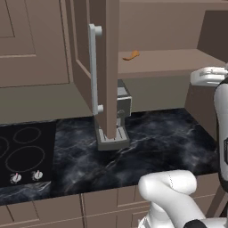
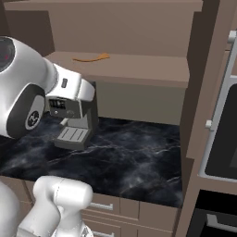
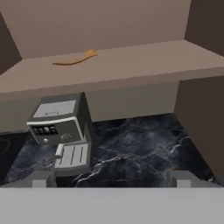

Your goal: Organize the utensils by type. Pick up the wooden spoons from the counter and place them in the open cabinet. Then pick up the metallic utensils from the counter and place them in the open drawer.

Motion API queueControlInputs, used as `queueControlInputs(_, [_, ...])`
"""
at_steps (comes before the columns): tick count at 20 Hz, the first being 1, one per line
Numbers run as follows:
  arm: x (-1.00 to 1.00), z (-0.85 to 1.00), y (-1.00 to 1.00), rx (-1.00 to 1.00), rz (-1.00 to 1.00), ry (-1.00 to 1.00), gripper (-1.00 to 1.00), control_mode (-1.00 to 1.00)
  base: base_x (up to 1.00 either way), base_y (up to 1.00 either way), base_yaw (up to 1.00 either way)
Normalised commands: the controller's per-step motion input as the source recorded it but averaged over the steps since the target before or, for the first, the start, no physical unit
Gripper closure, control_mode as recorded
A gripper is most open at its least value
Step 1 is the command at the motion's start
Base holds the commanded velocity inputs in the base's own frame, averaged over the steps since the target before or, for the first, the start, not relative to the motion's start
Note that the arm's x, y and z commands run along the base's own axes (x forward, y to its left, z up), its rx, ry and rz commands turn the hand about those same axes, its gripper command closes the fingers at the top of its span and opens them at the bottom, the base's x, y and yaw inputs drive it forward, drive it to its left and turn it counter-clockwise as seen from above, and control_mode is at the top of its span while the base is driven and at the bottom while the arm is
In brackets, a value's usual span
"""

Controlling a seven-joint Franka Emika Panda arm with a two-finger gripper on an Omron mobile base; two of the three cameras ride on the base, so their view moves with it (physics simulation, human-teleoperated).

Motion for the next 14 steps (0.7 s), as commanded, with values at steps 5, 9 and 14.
queueControlInputs(5, [-0.21,-0.15,0.00,0.08,-0.03,0.10,-1.00,-1.00,0.00,0.00,0.00])
queueControlInputs(9, [-0.19,-0.34,0.17,0.00,0.00,0.14,-1.00,-1.00,0.00,0.00,0.00])
queueControlInputs(14, [-0.11,-0.25,0.09,0.00,0.00,0.20,-1.00,-1.00,0.00,0.00,0.00])
